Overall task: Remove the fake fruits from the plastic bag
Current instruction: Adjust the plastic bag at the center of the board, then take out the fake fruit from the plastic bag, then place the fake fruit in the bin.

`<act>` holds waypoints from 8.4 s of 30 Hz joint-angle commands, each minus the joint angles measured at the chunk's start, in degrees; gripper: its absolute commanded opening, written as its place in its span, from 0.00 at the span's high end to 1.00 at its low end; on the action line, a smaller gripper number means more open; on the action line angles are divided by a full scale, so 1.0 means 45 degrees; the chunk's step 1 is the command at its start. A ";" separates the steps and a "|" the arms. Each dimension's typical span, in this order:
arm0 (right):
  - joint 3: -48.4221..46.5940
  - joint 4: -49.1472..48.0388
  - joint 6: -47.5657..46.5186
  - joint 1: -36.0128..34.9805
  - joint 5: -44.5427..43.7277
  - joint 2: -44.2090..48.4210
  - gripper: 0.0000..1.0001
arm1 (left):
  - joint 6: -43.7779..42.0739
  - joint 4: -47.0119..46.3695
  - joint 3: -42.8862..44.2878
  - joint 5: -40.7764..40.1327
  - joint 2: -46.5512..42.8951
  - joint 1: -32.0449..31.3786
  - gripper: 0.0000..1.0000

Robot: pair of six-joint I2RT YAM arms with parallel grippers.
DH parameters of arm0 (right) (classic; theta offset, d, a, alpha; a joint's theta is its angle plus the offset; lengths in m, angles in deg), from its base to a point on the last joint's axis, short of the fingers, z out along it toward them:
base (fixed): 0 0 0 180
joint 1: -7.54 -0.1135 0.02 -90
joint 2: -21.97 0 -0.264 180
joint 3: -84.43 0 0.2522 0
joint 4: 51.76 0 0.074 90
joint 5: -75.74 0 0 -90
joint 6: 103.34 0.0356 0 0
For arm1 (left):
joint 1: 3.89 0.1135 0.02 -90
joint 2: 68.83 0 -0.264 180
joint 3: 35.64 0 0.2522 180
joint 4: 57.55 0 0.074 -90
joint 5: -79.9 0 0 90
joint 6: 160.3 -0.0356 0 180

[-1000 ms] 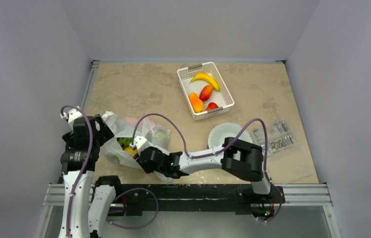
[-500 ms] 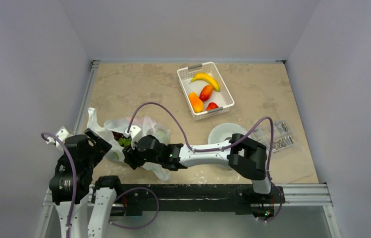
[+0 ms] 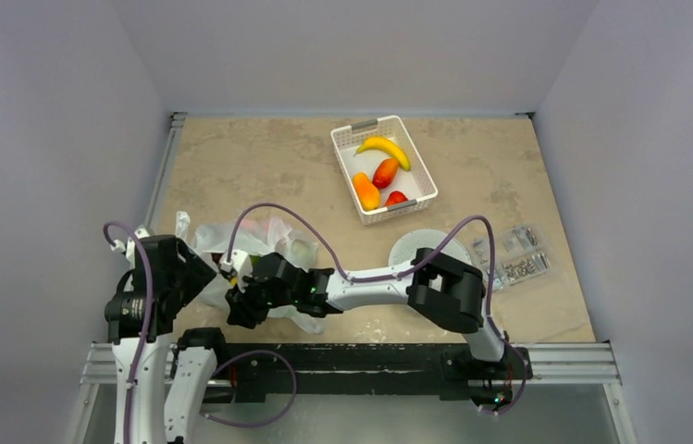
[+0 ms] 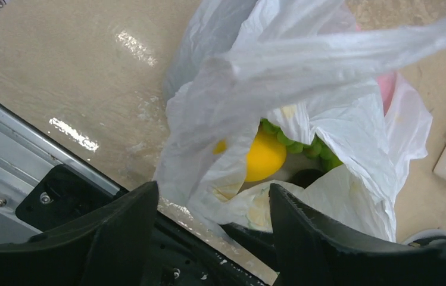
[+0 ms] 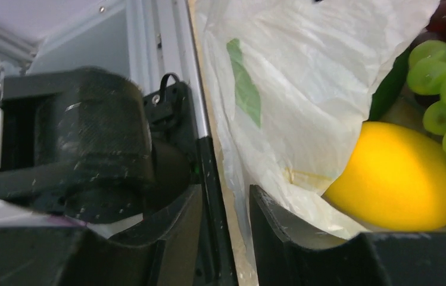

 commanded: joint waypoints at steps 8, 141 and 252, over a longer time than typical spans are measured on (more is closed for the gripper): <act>0.1393 -0.0092 0.0093 0.0717 -0.0671 0.2660 0.54 | 0.0303 0.0229 0.0292 -0.0027 -0.0190 0.0027 0.10; -0.0661 0.1539 0.1059 0.1416 -0.2568 -0.0956 0.20 | -0.3100 -0.0317 -0.0096 0.4254 0.0454 0.0012 1.00; 0.2529 0.2891 0.0545 0.7724 -0.2349 0.6434 0.04 | -0.4014 -0.1142 0.0011 0.4679 0.0414 0.0009 1.00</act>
